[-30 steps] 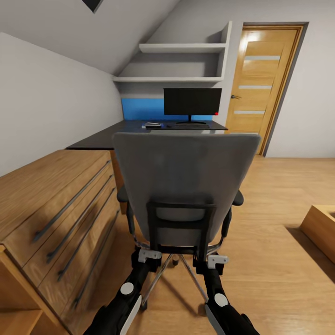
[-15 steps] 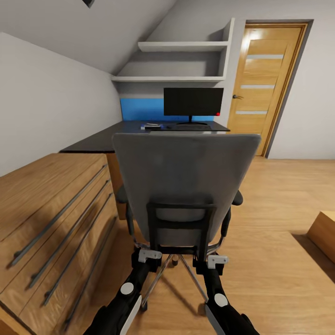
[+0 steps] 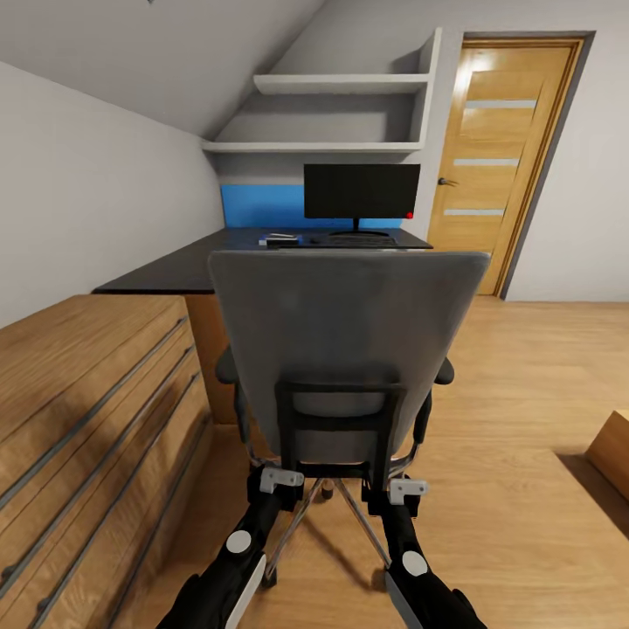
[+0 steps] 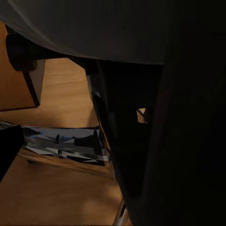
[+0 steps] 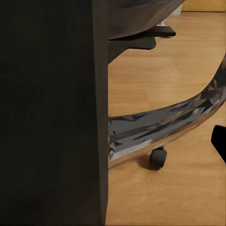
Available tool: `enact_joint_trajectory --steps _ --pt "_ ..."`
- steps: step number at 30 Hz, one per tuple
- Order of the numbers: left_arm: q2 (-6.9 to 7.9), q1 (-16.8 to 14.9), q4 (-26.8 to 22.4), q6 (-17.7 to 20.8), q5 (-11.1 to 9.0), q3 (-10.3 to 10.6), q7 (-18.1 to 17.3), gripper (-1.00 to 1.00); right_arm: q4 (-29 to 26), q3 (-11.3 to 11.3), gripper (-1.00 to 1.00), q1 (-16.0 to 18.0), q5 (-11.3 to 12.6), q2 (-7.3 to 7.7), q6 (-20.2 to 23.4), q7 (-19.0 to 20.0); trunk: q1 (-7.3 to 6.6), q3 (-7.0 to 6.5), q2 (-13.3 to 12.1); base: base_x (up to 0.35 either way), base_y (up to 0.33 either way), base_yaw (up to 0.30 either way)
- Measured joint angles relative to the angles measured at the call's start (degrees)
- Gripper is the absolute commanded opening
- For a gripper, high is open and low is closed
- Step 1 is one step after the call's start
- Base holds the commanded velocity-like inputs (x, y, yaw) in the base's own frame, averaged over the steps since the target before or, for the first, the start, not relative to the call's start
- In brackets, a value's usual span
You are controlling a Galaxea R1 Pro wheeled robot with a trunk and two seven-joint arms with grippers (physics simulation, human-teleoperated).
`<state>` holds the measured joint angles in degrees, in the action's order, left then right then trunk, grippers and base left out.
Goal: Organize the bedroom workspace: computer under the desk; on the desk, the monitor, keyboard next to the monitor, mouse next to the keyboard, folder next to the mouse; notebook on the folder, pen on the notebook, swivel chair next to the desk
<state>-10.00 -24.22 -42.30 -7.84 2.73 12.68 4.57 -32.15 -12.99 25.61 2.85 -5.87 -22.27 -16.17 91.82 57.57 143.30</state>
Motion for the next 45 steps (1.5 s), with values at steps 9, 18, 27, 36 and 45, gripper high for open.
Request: enact_joint_trajectory --steps 9,18,27,36,45 --pt "0.0 0.0 -0.01 0.01 0.0 0.0 -0.07 1.0 0.02 0.0 1.0 -0.01 0.07 0.0 -0.01 -0.02 0.0 0.0 0.0 0.195 -0.085 0.0" --pt "0.0 0.0 -0.01 0.01 0.0 -0.03 -0.04 1.0 0.02 0.01 1.0 -0.01 0.21 -0.04 0.0 -0.03 0.0 0.0 0.0 0.176 -0.007 0.0" --pt "0.0 0.0 -0.01 0.0 0.01 -0.03 0.0 1.0 0.01 0.01 1.0 0.0 0.11 -0.03 0.0 0.0 0.0 0.0 0.0 0.178 -0.104 0.0" --pt "0.0 0.0 0.0 0.0 0.0 -0.03 0.0 1.0 -0.01 -0.01 1.0 0.01 0.05 -0.02 0.01 0.02 0.0 0.0 0.0 0.18 -0.164 0.0" --pt "0.0 -0.02 0.22 -0.03 0.14 -0.02 0.01 1.0 -0.01 -0.01 1.0 0.01 0.02 -0.03 0.0 0.02 -0.01 -0.01 0.01 0.18 -0.168 0.0"
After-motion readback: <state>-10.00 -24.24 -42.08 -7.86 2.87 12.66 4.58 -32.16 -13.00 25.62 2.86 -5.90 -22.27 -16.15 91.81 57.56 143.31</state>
